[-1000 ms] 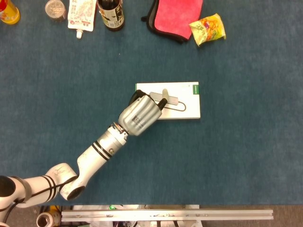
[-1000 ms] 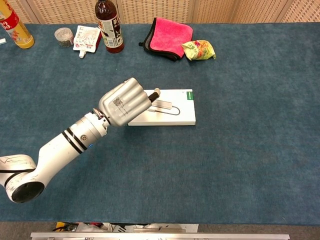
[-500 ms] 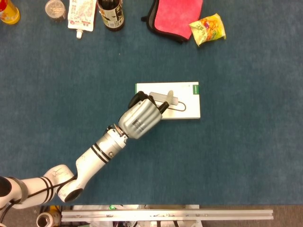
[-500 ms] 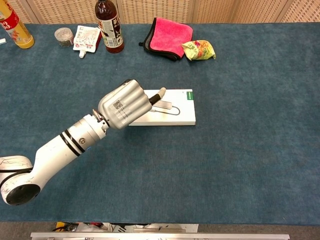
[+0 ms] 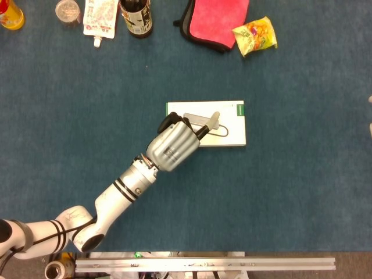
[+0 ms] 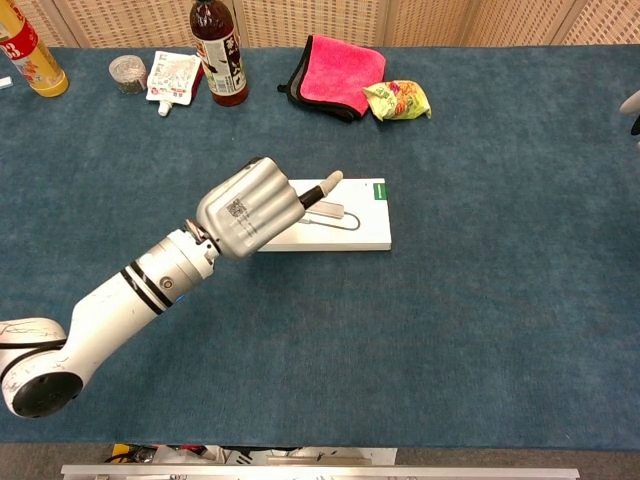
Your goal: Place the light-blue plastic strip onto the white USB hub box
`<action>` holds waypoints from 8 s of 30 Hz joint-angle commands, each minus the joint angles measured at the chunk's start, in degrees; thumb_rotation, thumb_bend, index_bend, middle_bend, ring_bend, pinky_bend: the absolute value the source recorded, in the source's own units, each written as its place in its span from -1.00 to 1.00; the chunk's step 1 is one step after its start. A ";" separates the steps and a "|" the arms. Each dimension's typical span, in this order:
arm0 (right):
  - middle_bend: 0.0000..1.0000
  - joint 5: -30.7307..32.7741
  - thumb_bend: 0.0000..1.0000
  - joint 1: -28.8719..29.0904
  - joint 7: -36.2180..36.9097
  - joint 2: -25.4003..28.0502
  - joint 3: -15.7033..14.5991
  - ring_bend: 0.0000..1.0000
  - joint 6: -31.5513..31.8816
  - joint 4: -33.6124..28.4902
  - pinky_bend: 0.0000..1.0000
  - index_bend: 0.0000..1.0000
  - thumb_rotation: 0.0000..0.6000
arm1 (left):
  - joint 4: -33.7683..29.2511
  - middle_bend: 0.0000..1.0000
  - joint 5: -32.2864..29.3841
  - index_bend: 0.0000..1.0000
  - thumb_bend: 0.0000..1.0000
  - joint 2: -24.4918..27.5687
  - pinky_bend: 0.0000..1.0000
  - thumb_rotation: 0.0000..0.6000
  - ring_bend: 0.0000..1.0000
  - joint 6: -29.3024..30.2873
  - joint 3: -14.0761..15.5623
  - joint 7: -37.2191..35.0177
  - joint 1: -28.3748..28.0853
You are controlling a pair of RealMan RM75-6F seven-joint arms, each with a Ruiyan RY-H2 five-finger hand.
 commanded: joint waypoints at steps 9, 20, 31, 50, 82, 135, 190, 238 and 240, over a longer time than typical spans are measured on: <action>-0.11 -0.67 -0.22 0.18 0.91 0.15 -0.45 -0.38 0.72 0.08 -0.45 -0.32 0.31 | -5.92 0.42 -5.00 -1.00 -0.73 1.68 0.77 1.00 0.66 -1.52 -2.00 6.05 1.66; -0.11 -1.16 -0.22 0.41 1.41 0.09 -0.86 -0.38 1.10 0.27 -0.45 -0.32 0.31 | -12.79 0.42 -9.98 -1.00 -0.73 4.81 0.77 1.00 0.66 -0.69 -3.31 11.14 3.56; -0.10 -3.02 -0.16 2.38 1.34 1.19 -1.20 -0.38 -0.68 -0.83 -0.45 -0.32 0.32 | -15.99 0.30 -9.50 -1.00 -0.73 10.31 0.75 1.00 0.48 5.34 -6.18 -2.79 5.24; 0.56 -2.55 0.13 13.73 -9.01 0.91 1.33 0.67 -14.62 -6.63 0.87 -0.32 0.32 | -18.29 0.38 -14.01 -0.71 -0.73 24.09 0.79 1.00 0.39 10.51 -9.58 -39.72 12.20; 1.00 30.03 1.00 43.62 -29.04 -18.21 2.68 1.00 -44.34 -1.04 1.00 -0.57 -1.00 | -22.81 0.90 -20.34 -0.65 -0.73 32.63 1.00 1.00 0.84 11.02 -6.93 -45.17 18.67; 1.00 52.00 1.00 62.21 -32.66 -27.62 -5.91 1.00 -39.86 6.83 1.00 -0.59 -1.00 | -23.65 0.90 -21.44 -0.66 -0.73 33.94 1.00 1.00 0.84 10.59 -7.39 -47.81 18.77; 1.00 53.93 1.00 62.61 -32.47 -25.45 -8.22 1.00 -36.47 3.19 1.00 -0.59 -1.00 | -23.92 0.89 -21.52 -0.66 -0.73 33.79 1.00 1.00 0.84 11.34 -7.30 -47.83 19.30; 1.00 54.78 1.00 63.31 -32.13 -28.43 -7.16 1.00 -37.60 6.36 1.00 -0.59 -1.00 | -23.58 0.89 -22.03 -0.66 -0.73 33.94 1.00 1.00 0.84 11.60 -7.38 -48.21 19.86; 1.00 54.58 1.00 63.24 -32.00 -28.33 -7.03 1.00 -37.41 6.17 1.00 -0.59 -1.00 | -23.52 0.89 -22.04 -0.66 -0.73 33.90 1.00 1.00 0.84 11.57 -7.38 -48.17 19.85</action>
